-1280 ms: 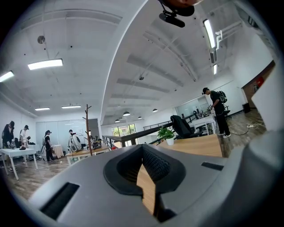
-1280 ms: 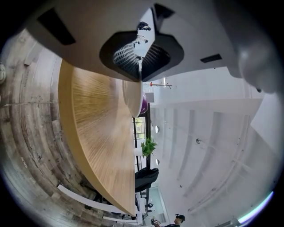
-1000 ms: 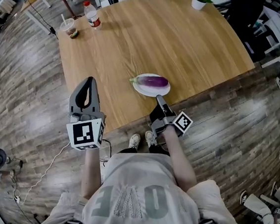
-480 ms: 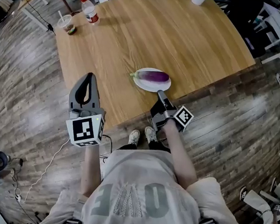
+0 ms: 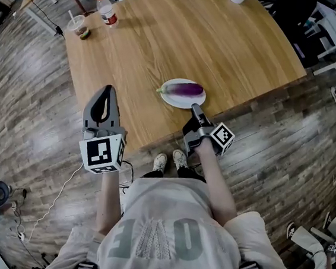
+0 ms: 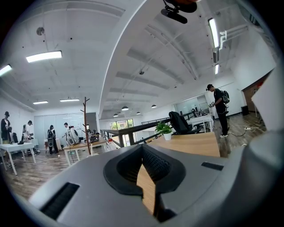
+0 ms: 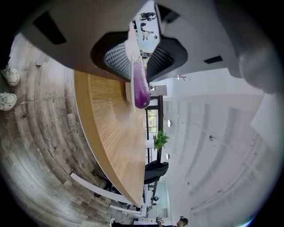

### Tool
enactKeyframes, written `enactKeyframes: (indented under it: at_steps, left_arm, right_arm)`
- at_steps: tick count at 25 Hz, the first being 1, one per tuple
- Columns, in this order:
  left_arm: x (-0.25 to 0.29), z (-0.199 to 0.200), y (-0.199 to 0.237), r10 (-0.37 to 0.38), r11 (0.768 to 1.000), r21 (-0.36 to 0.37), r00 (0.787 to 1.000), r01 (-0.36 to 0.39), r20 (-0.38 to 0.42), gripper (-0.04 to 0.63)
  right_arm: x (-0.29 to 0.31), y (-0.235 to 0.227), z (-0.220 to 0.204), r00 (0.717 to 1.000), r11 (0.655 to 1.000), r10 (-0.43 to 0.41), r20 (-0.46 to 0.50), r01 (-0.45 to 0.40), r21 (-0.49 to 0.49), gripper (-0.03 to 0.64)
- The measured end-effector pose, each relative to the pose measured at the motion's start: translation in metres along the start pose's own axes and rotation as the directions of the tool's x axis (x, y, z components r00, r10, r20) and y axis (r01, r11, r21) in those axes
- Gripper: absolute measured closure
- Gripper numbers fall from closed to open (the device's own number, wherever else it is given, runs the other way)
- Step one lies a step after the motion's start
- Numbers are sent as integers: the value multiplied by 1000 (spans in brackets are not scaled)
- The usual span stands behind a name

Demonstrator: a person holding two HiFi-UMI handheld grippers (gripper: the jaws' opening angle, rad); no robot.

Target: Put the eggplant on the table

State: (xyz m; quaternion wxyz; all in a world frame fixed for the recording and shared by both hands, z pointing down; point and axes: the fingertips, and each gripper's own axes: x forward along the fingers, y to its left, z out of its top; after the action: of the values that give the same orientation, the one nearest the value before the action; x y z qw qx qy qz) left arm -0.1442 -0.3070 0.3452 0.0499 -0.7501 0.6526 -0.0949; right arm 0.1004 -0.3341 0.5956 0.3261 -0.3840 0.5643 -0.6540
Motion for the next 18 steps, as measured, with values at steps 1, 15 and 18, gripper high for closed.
enactKeyframes:
  at_steps: [1, 15, 18]
  left_arm:
    - [0, 0, 0, 1, 1000, 0, 1000, -1, 1, 587]
    - [-3, 8, -3, 9, 1000, -6, 999, -8, 31, 586]
    - [-4, 13, -4, 8, 1000, -7, 999, -8, 43, 587]
  right_arm:
    - [1, 2, 1, 1000, 1000, -1, 2, 1, -1, 498]
    - [-9, 10, 2, 987, 989, -146, 70, 145, 23, 367]
    - [-18, 42, 10, 986, 981, -125, 113, 140, -132, 368]
